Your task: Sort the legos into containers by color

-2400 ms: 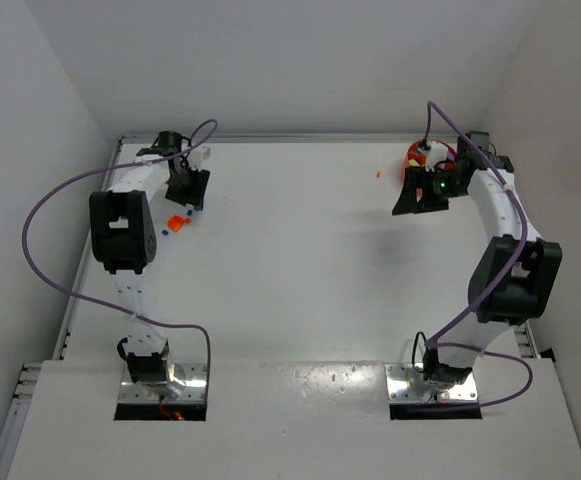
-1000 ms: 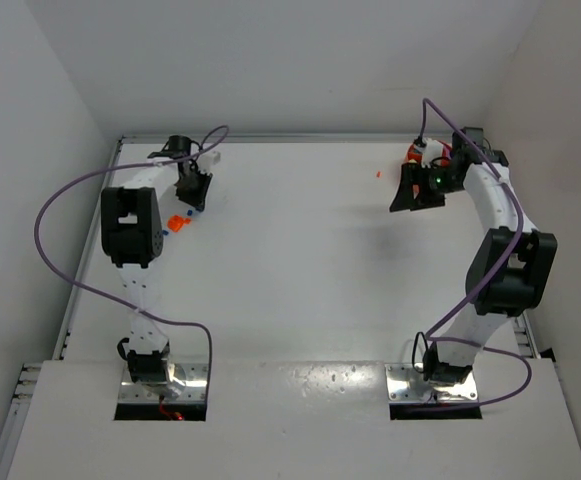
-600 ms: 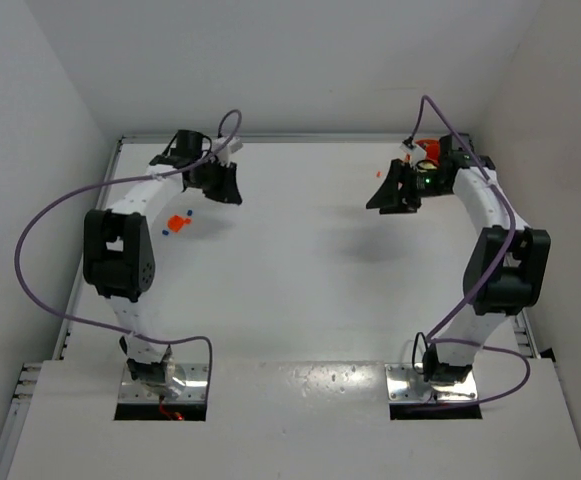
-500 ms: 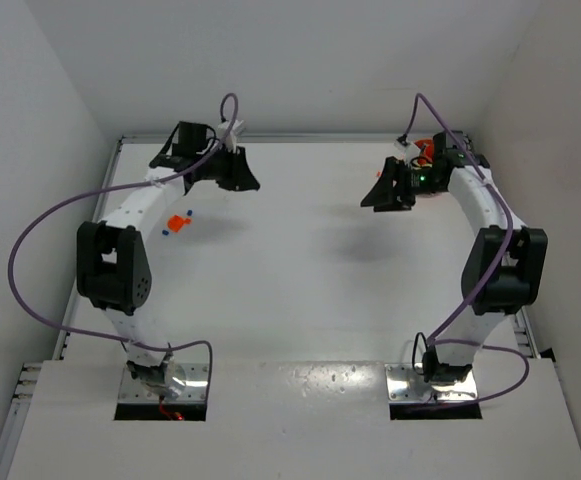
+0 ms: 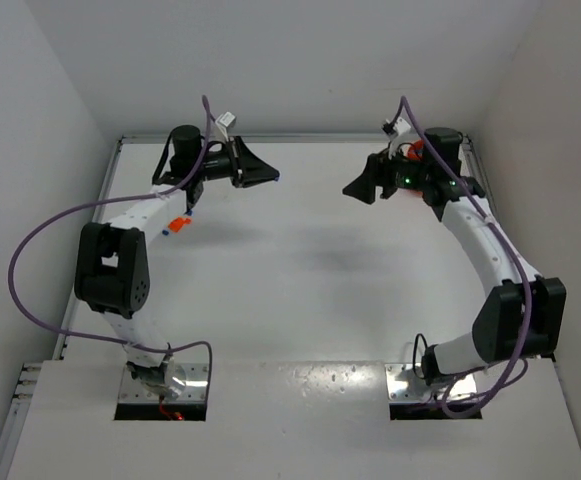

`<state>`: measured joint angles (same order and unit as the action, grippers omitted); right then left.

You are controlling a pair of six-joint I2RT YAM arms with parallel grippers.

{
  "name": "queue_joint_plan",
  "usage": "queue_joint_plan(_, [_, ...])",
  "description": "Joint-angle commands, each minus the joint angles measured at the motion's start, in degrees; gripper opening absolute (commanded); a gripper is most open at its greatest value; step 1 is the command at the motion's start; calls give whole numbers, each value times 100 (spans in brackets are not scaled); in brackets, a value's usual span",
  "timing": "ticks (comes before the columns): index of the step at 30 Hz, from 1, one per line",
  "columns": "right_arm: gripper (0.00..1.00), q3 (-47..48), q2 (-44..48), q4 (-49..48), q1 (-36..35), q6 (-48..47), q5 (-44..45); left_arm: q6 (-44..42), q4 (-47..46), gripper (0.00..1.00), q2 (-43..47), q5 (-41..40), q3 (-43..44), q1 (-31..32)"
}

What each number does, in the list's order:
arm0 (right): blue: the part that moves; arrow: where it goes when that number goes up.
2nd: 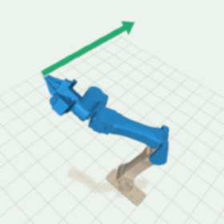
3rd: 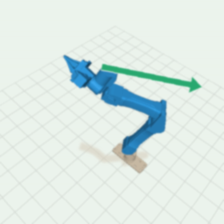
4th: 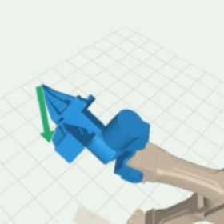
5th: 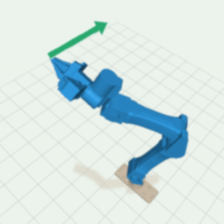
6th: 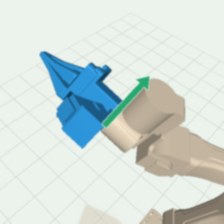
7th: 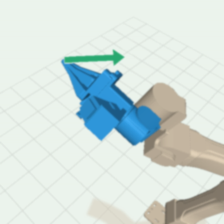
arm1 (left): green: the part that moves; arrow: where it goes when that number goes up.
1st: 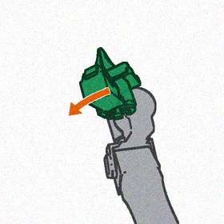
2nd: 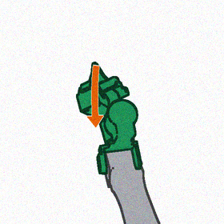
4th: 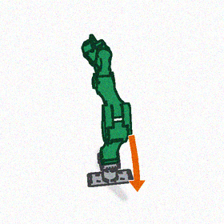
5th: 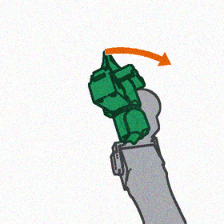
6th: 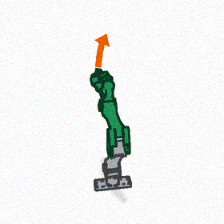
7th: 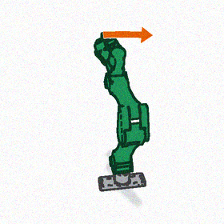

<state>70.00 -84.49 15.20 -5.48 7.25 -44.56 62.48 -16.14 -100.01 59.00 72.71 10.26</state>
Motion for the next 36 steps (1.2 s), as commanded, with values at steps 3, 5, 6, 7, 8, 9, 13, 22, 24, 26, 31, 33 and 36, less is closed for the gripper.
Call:
queue_joint_plan(3, [68,-154,117,-1001,-427,-672,-43,1275,-1207,1,-132,595,41,343])
queue_joint_plan(5, [64,4,-49,-1124,-498,-619,-350,1276,-1260,1,-186,849,182,441])
queue_joint_plan(6, [64,57,-50,-1125,-585,-619,-439,1276,-1260,1,-186,850,182,529])
queue_joint_plan(7, [64,119,-129,-1177,-638,-567,-492,1276,-1260,1,-255,954,252,529])
queue_joint_plan(8, [64,119,-129,-1238,-639,-566,-545,1276,-1260,1,-308,1016,322,616])
queue_joint_plan(9, [64,119,-129,-1343,-726,-566,-615,1197,-1182,1,-309,1017,323,696])
queue_joint_plan(13, [63,119,-182,-1397,-902,-566,-756,479,-419,0,-361,1078,586,819])
queue_joint_plan(22, [63,-205,82,-1371,-1254,-1172,-800,-289,770,0,-704,1201,1122,872])
queue_joint_plan(24, [63,-206,82,-1371,-1316,-1252,-687,-289,770,0,-757,1201,1123,872])
queue_joint_plan(26, [63,-206,82,-1371,-1377,-1366,-686,-289,770,0,-757,1201,1123,925])
queue_joint_plan(31, [63,-329,82,-1651,-1439,-1506,-686,-412,770,0,-757,1254,1123,978])
queue_joint_plan(33, [63,-443,82,-1766,-1500,-1568,-686,-412,770,0,-757,1254,1176,978])
queue_joint_plan(36, [63,-627,134,-1906,-1500,-1726,-634,-639,849,0,-757,1307,1237,978])
